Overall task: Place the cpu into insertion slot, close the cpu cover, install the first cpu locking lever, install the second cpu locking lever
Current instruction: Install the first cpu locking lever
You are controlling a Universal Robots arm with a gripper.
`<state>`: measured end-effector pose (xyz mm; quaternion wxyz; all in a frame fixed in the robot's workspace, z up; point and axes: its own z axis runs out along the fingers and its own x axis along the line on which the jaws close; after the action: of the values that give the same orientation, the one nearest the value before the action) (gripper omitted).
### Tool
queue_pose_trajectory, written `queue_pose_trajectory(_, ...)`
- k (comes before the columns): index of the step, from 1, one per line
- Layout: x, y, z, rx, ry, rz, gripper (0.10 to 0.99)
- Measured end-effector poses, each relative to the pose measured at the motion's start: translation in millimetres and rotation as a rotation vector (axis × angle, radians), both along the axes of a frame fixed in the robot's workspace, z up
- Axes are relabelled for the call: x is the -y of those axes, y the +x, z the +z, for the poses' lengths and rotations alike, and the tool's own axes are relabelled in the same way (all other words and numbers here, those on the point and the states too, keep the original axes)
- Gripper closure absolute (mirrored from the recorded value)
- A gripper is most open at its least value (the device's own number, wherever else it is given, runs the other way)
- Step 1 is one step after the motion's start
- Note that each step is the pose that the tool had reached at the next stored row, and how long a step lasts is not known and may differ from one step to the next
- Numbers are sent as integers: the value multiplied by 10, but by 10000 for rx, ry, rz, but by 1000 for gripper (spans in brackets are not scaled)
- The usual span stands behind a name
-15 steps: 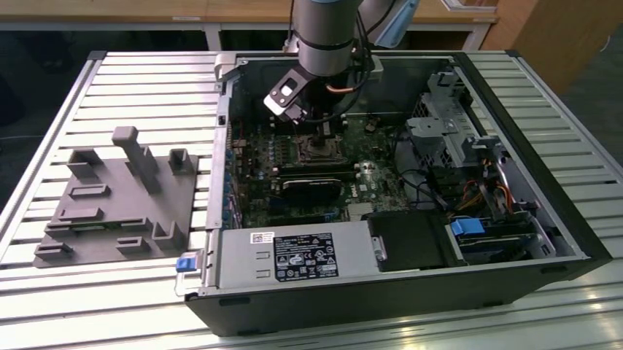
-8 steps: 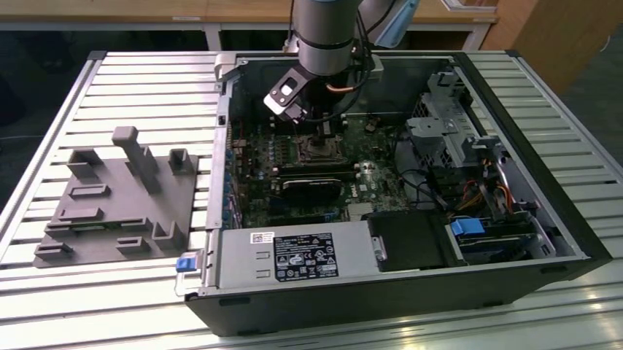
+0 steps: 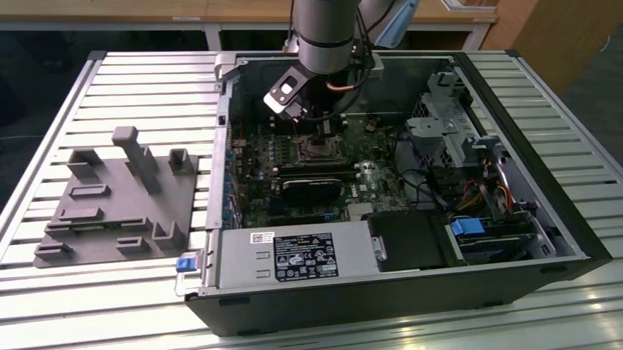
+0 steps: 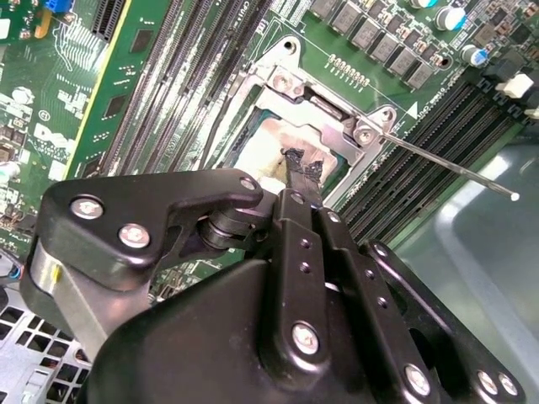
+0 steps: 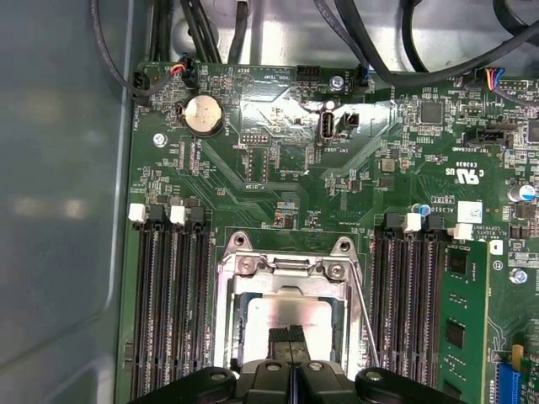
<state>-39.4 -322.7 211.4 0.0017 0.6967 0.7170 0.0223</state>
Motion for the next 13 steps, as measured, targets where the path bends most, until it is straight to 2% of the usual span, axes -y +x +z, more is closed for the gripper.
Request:
queue_pose_trajectory(9, 0, 1, 57, 1, 1, 0, 980)
queue_pose_trajectory(13, 0, 1, 157, -1, 0, -1, 980)
